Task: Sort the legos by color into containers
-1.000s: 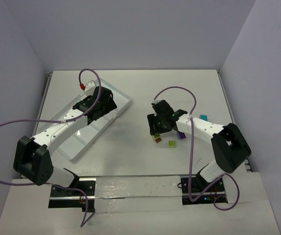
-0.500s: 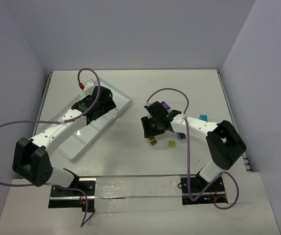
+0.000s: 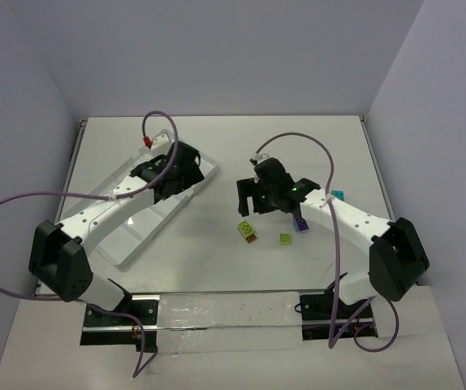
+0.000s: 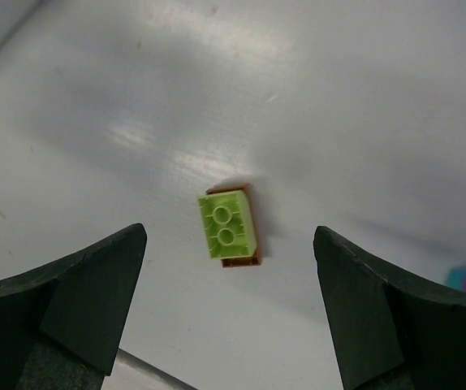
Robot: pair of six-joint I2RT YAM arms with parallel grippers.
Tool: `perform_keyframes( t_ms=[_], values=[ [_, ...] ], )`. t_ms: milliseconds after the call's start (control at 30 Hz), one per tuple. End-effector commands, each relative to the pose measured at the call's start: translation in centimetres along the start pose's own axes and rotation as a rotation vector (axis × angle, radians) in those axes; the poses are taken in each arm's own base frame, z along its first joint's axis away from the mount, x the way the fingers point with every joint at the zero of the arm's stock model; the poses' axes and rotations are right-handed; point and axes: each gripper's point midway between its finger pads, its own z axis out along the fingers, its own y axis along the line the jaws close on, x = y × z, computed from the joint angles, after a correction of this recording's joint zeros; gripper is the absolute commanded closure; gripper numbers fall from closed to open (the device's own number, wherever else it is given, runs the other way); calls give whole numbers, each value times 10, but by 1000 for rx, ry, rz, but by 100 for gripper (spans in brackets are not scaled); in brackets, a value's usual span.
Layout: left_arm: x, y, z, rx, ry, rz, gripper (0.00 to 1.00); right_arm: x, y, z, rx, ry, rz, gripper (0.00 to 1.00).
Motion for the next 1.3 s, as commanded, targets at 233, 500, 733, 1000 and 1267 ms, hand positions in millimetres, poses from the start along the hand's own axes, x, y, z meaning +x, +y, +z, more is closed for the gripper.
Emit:
perform_keyframes(
  t_ms=[233,500,733,1000,1267],
  values=[
    [123,-89,-8,-94,204,93,10,-61,-92,-76,159,-385,370,4],
    [165,-103,-10,-79,284,118,9,-66,-92,-97,127,-453,391,3],
    [181,-107,-13,-113,312,148,16,-64,-87,-95,98,-444,386,3],
    [200,-97,-8,-135,372,158,20,-67,-85,-98,87,-458,382,3],
    [220,-90,-4,-146,434,162,26,-68,-86,-101,92,-464,382,3]
  ],
)
